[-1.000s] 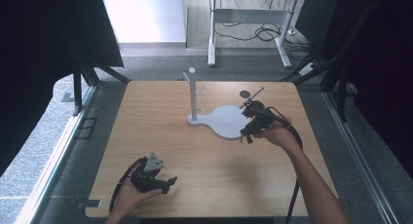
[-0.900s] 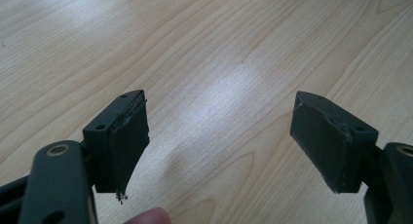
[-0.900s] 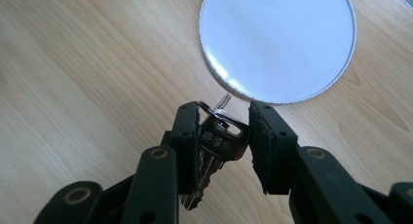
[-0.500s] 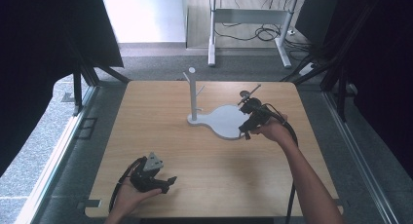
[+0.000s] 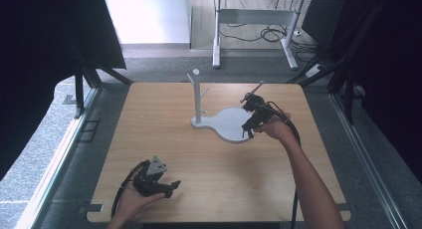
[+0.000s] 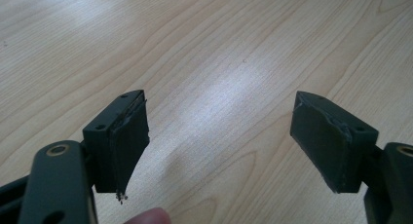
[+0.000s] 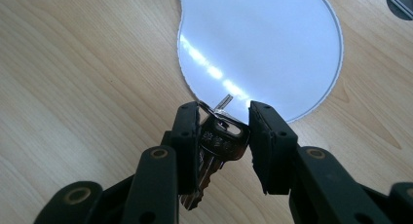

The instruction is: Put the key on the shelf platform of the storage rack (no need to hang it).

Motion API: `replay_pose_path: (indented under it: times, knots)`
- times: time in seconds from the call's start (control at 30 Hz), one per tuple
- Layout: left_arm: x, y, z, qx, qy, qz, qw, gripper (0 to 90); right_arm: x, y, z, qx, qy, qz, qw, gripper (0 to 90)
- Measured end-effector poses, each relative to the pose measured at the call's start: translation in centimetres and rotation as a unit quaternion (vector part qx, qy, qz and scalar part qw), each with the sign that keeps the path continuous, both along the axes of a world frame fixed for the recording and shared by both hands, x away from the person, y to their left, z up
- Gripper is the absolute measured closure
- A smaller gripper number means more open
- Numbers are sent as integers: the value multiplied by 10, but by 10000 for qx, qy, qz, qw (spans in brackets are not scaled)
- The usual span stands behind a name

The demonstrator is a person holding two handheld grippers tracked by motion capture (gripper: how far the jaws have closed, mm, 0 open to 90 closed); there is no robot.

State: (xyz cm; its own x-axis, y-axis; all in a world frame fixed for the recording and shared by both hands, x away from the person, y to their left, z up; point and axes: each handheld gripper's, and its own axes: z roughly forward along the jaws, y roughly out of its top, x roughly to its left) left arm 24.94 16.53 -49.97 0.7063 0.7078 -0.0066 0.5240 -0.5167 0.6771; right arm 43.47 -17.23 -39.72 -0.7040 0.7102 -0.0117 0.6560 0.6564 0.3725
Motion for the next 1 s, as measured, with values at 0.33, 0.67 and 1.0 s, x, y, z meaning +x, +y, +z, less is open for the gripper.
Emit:
replay_pose_path:
  times: [0.33, 0.67, 1.0]
  knots:
    - [-2, 0, 4, -79, -31, -36, 10000, 221, 11, 4, -3, -17, 14, -55, 10000, 663]
    - [-3, 0, 6, -84, -65, -6, 9999, 222, 23, 10, -7, 5, 41, -112, 9999, 663]
    - [-2, 0, 5, -72, -19, -21, 10000, 221, 35, 17, -11, 41, 60, -112, 9999, 663]
